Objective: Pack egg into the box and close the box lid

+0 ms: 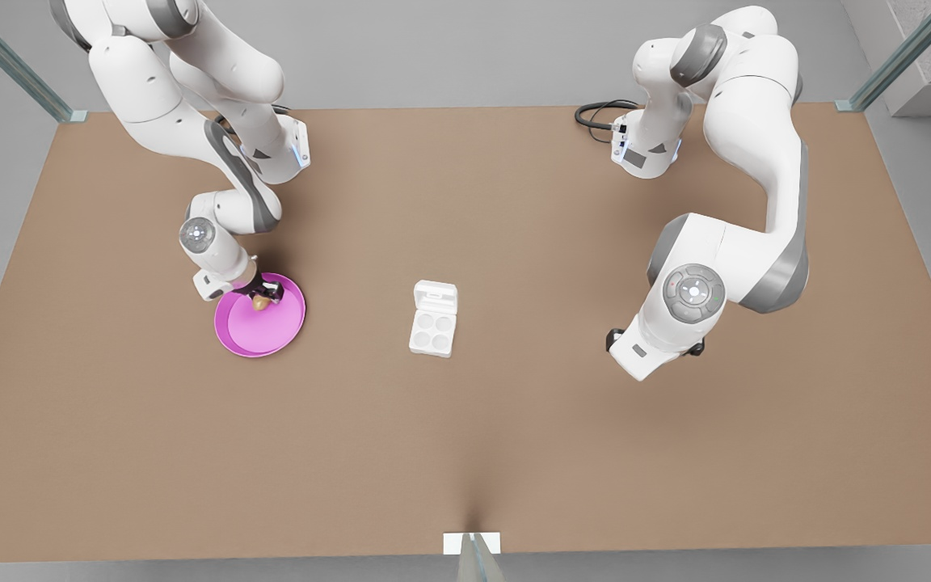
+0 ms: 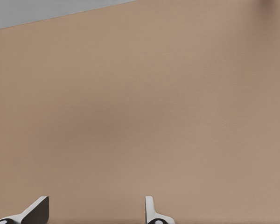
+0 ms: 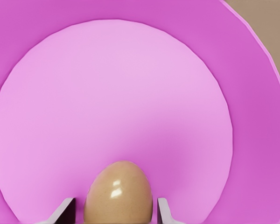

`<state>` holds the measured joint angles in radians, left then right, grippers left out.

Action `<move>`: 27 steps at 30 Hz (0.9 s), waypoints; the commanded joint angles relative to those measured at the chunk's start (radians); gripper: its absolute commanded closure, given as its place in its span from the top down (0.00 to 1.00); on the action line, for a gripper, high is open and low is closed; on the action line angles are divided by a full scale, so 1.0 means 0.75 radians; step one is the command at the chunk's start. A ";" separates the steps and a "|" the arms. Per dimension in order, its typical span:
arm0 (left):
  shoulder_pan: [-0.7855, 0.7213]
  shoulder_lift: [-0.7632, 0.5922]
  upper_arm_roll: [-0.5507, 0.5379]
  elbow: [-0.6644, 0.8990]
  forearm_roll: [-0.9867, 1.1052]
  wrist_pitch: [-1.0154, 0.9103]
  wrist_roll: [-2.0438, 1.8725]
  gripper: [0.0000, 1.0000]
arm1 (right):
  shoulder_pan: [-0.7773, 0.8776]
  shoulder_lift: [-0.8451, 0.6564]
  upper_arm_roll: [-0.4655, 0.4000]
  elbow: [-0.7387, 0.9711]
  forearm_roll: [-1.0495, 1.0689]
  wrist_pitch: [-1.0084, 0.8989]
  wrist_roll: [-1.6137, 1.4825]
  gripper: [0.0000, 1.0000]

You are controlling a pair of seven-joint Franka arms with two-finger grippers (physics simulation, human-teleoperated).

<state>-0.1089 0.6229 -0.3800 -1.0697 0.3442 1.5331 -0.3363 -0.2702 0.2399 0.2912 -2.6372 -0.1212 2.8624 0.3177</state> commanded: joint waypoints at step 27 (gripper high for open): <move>0.004 -0.004 -0.001 -0.001 0.003 -0.001 -0.010 1.00 | 0.143 -0.023 0.017 0.516 0.012 -0.710 0.182 0.50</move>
<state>-0.1056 0.6219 -0.3800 -1.0714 0.3449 1.5332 -0.3419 -0.1868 0.2160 0.3033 -2.2825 -0.1128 2.5479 0.3329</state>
